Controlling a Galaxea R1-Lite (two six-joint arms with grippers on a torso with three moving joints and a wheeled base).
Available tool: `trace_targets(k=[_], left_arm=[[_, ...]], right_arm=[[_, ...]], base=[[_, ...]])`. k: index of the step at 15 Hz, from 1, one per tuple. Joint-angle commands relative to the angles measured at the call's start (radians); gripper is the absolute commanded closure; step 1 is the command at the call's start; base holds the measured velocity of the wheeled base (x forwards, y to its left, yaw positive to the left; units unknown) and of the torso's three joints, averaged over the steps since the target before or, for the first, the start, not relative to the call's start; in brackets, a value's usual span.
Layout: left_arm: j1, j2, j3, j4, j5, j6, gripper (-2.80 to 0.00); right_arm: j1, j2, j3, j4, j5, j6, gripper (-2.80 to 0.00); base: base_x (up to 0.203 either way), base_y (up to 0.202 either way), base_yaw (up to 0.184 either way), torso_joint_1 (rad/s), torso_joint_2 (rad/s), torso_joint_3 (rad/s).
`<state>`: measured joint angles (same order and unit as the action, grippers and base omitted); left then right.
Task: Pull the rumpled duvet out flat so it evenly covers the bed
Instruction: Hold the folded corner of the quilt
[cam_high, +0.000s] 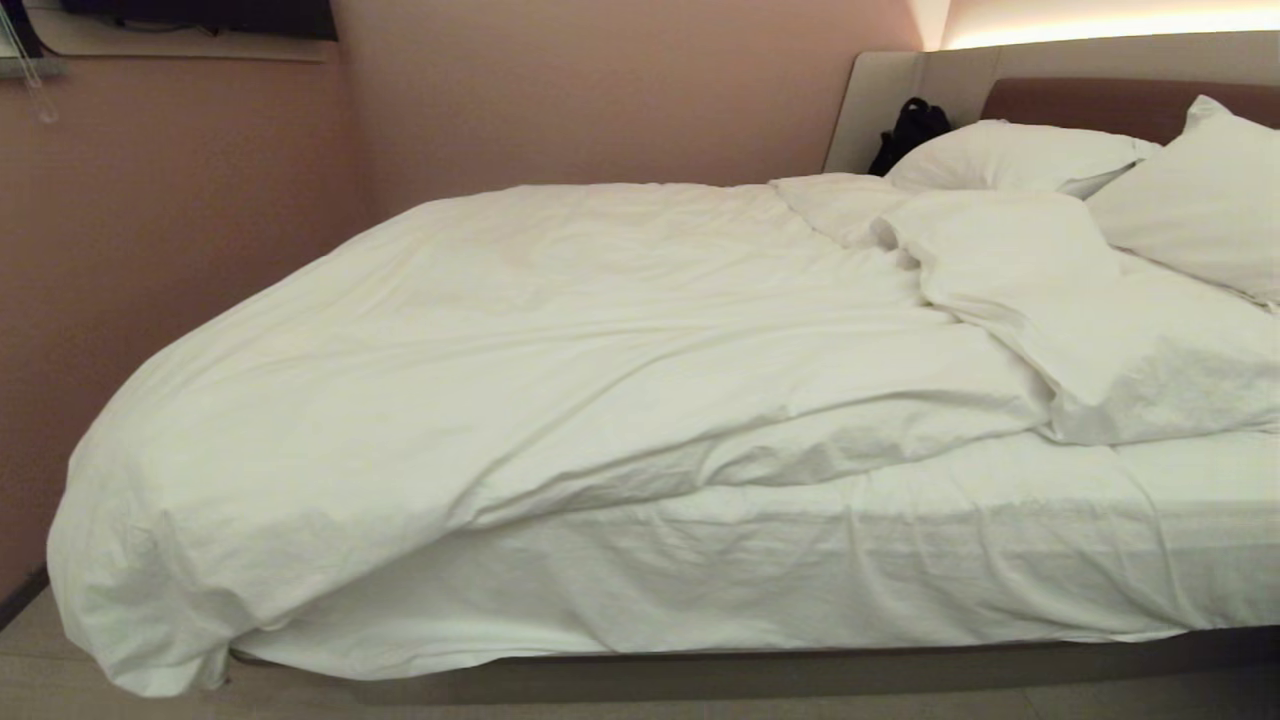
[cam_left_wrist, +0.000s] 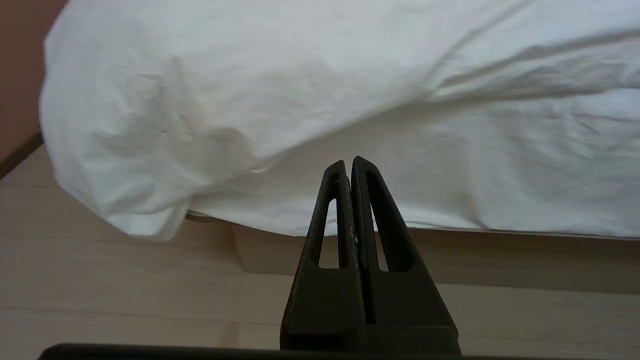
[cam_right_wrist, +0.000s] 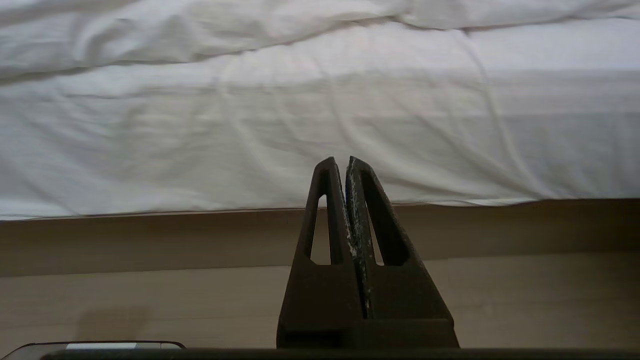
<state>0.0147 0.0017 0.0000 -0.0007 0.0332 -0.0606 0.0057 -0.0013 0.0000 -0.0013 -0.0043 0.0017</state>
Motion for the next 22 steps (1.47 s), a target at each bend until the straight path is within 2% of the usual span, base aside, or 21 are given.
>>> trace_targets(k=[1, 16, 22], left_arm=[[0.001, -0.002, 0.000, -0.001, 0.001, -0.002, 0.00], [0.001, 0.000, 0.000, -0.044, -0.003, -0.007, 0.00], [0.001, -0.001, 0.000, -0.044, -0.003, -0.005, 0.00]], right_arm=[[0.000, 0.001, 0.000, 0.000, 0.000, 0.001, 0.00], [0.000, 0.001, 0.000, 0.000, 0.000, 0.000, 0.00], [0.000, 0.001, 0.000, 0.000, 0.000, 0.000, 0.00]], base=[[0.000, -0.195, -0.001, 0.002, 0.00, 0.000], [0.000, -0.190, -0.001, 0.003, 0.00, 0.003], [0.000, -0.014, 0.000, 0.000, 0.00, 0.000]])
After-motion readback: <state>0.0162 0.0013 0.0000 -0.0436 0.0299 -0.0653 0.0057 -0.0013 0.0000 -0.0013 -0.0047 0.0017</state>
